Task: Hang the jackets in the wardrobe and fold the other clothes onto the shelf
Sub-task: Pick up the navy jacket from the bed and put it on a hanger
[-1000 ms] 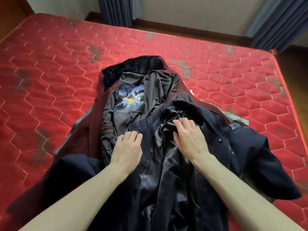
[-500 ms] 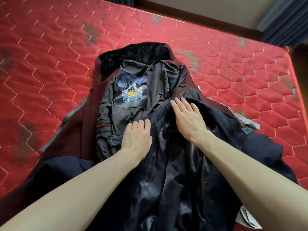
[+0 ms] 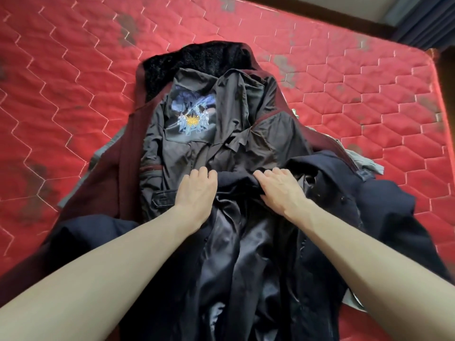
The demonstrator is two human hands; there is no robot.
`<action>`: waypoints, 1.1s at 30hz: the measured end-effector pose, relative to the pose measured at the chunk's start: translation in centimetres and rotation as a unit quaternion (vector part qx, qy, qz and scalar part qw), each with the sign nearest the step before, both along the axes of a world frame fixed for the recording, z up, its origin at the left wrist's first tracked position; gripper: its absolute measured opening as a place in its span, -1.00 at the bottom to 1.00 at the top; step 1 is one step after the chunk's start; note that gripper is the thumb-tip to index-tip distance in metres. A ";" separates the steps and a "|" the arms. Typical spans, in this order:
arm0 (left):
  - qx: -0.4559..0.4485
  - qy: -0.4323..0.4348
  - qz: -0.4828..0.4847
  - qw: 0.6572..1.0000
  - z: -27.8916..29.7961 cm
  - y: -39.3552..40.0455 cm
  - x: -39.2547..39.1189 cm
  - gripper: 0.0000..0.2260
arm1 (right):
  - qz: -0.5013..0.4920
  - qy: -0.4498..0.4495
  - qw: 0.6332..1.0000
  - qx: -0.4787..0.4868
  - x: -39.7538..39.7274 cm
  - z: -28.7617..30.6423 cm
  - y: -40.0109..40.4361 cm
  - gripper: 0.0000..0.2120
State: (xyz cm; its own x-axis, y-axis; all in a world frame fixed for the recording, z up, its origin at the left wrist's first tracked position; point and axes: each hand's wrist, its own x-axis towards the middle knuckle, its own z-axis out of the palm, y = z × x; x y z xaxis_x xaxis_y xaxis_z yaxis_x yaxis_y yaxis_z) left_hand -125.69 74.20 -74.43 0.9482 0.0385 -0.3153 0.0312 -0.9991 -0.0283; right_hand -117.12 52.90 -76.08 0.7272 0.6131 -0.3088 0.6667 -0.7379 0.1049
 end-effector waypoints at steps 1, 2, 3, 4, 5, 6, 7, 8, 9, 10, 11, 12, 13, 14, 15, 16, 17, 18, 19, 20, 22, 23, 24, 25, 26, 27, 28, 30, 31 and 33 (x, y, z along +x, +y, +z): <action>0.004 -0.002 -0.004 1.000 0.3 -0.1 -0.5 -0.57 | 0.001 -0.011 1.000 0.016 -1.4 -0.2 -0.7 -0.48; 0.007 -0.005 -0.009 1.000 0.6 -0.3 -1.0 -0.58 | 0.002 -0.021 0.999 0.036 -2.7 -0.3 -1.2 -0.47; 0.009 -0.009 -0.015 1.000 0.9 -0.6 -1.7 -0.60 | 0.003 -0.025 0.999 0.049 -4.0 -0.5 -1.7 -0.47; 0.011 -0.013 -0.021 1.000 1.2 -0.9 -2.3 -0.61 | 0.006 -0.030 0.998 0.056 -5.2 -0.5 -2.3 -0.48; 0.012 -0.015 -0.029 0.999 1.6 -1.3 -2.9 -0.62 | 0.010 -0.029 0.998 0.059 -6.4 -0.3 -2.7 -0.48; 0.013 -0.013 -0.037 0.999 2.0 -1.6 -3.6 -0.63 | 0.013 -0.027 0.997 0.067 -7.4 0.0 -3.3 -0.46; 0.014 -0.011 -0.045 0.999 2.5 -2.0 -4.3 -0.64 | 0.019 -0.025 0.996 0.079 -8.4 0.4 -3.9 -0.45; 0.014 -0.011 -0.050 0.999 3.1 -2.4 -5.0 -0.65 | 0.029 -0.024 0.995 0.092 -9.2 0.9 -4.7 -0.45; 0.015 -0.010 -0.052 0.999 3.9 -2.7 -5.6 -0.66 | 0.039 -0.024 0.993 0.105 -9.9 1.5 -5.4 -0.47; 0.017 -0.007 -0.052 0.998 4.7 -3.1 -6.3 -0.66 | 0.048 -0.025 0.992 0.116 -10.6 2.3 -6.1 -0.50; 0.020 -0.003 -0.050 0.999 5.7 -3.6 -6.9 -0.64 | 0.056 -0.029 0.990 0.128 -11.1 3.4 -6.7 -0.54; 0.023 0.002 -0.044 0.999 6.8 -4.0 -7.6 -0.62 | 0.065 -0.038 0.988 0.137 -11.5 4.6 -7.3 -0.60; 0.025 0.008 -0.032 0.999 8.0 -4.5 -8.2 -0.59 | 0.074 -0.050 0.986 0.139 -11.9 6.0 -7.8 -0.66; 0.027 0.016 -0.019 0.999 9.3 -4.9 -8.9 -0.56 | 0.080 -0.061 0.985 0.140 -12.4 7.6 -8.1 -0.72; 0.029 0.024 -0.006 0.999 10.7 -5.3 -9.7 -0.54 | 0.081 -0.073 0.984 0.142 -12.9 9.4 -8.4 -0.77; 0.030 0.029 0.004 0.999 12.1 -5.6 -10.5 -0.53 | 0.077 -0.084 0.983 0.146 -13.4 11.3 -8.7 -0.79; 0.030 0.030 0.008 0.999 13.6 -5.8 -11.4 -0.55 | 0.070 -0.095 0.981 0.152 -13.9 13.4 -9.0 -0.78; 0.030 0.027 0.006 0.999 15.2 -5.9 -12.2 -0.58 | 0.062 -0.104 0.980 0.155 -14.3 15.6 -9.2 -0.77; 0.027 0.021 0.001 0.999 16.9 -5.9 -12.9 -0.63 | 0.053 -0.111 0.981 0.153 -14.7 17.8 -9.4 -0.75; 0.018 0.015 -0.009 1.000 18.7 -5.7 -13.6 -0.67 | 0.044 -0.114 0.981 0.148 -15.1 20.1 -9.5 -0.71; -0.012 0.003 -0.034 0.999 22.2 -5.3 -14.7 -0.76 | 0.026 -0.106 0.982 0.151 -16.1 24.4 -9.7 -0.60; -0.030 -0.012 -0.046 0.998 24.0 -5.1 -15.3 -0.79 | 0.017 -0.101 0.981 0.162 -16.8 26.4 -9.8 -0.54; -0.051 -0.033 -0.056 0.997 25.8 -4.9 -15.9 -0.82 | 0.009 -0.102 0.979 0.176 -17.4 28.3 -9.9 -0.50; -0.070 -0.051 -0.065 0.994 27.6 -4.8 -16.5 -0.85 | 0.005 -0.106 0.976 0.188 -18.0 30.2 -10.0 -0.46; -0.088 -0.065 -0.071 0.991 29.5 -4.8 -16.9 -0.86 | 0.006 -0.113 0.973 0.200 -18.6 32.1 -10.1 -0.45; -0.102 -0.081 -0.076 0.989 31.2 -4.6 -17.3 -0.86 | 0.010 -0.120 0.970 0.212 -19.0 33.8 -10.2 -0.46; -0.113 -0.094 -0.083 0.986 32.9 -4.4 -17.7 -0.84 | 0.014 -0.130 0.965 0.227 -19.5 35.3 -10.5 -0.50; -0.125 -0.129 -0.121 0.976 36.3 -3.9 -18.5 -0.79 | 0.014 -0.151 0.956 0.250 -20.2 38.5 -10.9 -0.65; -0.125 -0.147 -0.145 0.970 37.8 -3.7 -19.0 -0.76 | 0.013 -0.158 0.953 0.257 -20.6 40.1 -11.1 -0.66; -0.112 -0.174 -0.180 0.962 40.2 -3.4 -19.9 -0.71 | 0.012 -0.154 0.952 0.265 -21.5 42.9 -11.7 -0.60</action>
